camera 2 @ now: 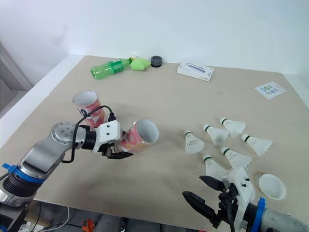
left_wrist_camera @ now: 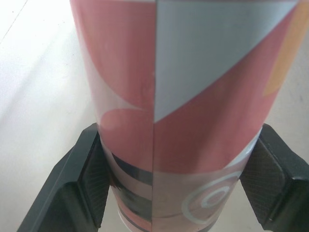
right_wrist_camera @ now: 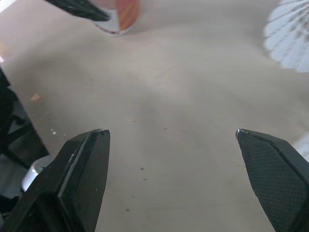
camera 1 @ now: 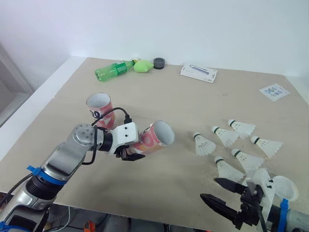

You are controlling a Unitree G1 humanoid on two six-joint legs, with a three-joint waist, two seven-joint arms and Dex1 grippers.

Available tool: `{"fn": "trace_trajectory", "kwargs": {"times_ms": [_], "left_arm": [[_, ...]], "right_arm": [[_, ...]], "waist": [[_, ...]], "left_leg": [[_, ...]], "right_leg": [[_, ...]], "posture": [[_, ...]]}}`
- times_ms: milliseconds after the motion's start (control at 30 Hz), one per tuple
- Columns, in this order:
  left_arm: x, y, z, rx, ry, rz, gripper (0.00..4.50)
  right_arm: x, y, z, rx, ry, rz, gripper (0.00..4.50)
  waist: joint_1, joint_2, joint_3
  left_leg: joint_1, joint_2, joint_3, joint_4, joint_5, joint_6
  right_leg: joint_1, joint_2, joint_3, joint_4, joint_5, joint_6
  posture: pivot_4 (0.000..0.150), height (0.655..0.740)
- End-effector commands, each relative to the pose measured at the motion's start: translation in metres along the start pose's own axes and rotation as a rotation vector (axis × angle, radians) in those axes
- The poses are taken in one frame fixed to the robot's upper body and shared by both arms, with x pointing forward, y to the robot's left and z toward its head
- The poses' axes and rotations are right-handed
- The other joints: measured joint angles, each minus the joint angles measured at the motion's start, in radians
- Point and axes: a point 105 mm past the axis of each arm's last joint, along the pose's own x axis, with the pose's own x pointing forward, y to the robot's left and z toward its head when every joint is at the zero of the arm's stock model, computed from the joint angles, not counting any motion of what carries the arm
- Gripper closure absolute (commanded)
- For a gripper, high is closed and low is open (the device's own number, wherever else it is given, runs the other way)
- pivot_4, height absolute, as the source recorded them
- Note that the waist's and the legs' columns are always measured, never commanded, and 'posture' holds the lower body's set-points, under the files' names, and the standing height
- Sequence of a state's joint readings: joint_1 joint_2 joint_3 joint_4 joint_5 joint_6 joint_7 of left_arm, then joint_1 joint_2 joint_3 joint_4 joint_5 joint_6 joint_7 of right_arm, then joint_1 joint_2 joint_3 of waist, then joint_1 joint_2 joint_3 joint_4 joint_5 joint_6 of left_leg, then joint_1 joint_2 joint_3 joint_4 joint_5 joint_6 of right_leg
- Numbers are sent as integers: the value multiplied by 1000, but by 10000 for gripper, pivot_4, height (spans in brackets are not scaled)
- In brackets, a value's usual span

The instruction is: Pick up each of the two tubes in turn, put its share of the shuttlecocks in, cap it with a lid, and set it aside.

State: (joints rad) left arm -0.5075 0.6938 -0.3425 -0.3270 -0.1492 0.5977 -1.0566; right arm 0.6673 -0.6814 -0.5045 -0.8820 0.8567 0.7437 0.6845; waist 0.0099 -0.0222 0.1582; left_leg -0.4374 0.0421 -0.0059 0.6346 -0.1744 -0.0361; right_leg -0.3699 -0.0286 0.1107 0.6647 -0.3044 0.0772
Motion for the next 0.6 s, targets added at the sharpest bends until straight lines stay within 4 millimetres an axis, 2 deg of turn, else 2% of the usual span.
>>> {"fn": "trace_trajectory", "kwargs": {"times_ms": [33,167,467,567,600], "left_arm": [[14,-18,0,-20,-8,-84,11633],[12,-18,7,-14,-22,-90,11633],[11,-20,9,-15,-24,-90,11633],[11,-20,10,-14,-25,-89,11909],[11,-20,10,-13,-27,-88,11909]], "right_arm": [[3,4,4,-37,-6,8,0],[5,0,5,-47,-4,-2,0],[7,-6,7,-59,-9,-18,0],[5,-9,7,-56,-5,-29,7824],[4,-8,7,-58,-7,-25,12010]], "waist": [[0,0,0],[0,0,0],[0,-1,0],[0,-1,0],[0,-1,0]], "left_leg": [[0,0,0,0,0,0],[-1,-3,0,0,0,0],[-3,-8,-1,0,0,0],[-3,-8,-2,-1,0,0],[-3,-8,-2,-1,0,0]], "right_leg": [[0,0,0,0,0,0],[0,-3,0,0,-1,2],[0,-6,0,0,-3,4],[1,-6,-1,0,-3,4],[3,-6,-1,0,-3,4]], "posture": [[1500,7294],[1500,7294],[1500,7294],[1500,7294],[1500,7294]]}}
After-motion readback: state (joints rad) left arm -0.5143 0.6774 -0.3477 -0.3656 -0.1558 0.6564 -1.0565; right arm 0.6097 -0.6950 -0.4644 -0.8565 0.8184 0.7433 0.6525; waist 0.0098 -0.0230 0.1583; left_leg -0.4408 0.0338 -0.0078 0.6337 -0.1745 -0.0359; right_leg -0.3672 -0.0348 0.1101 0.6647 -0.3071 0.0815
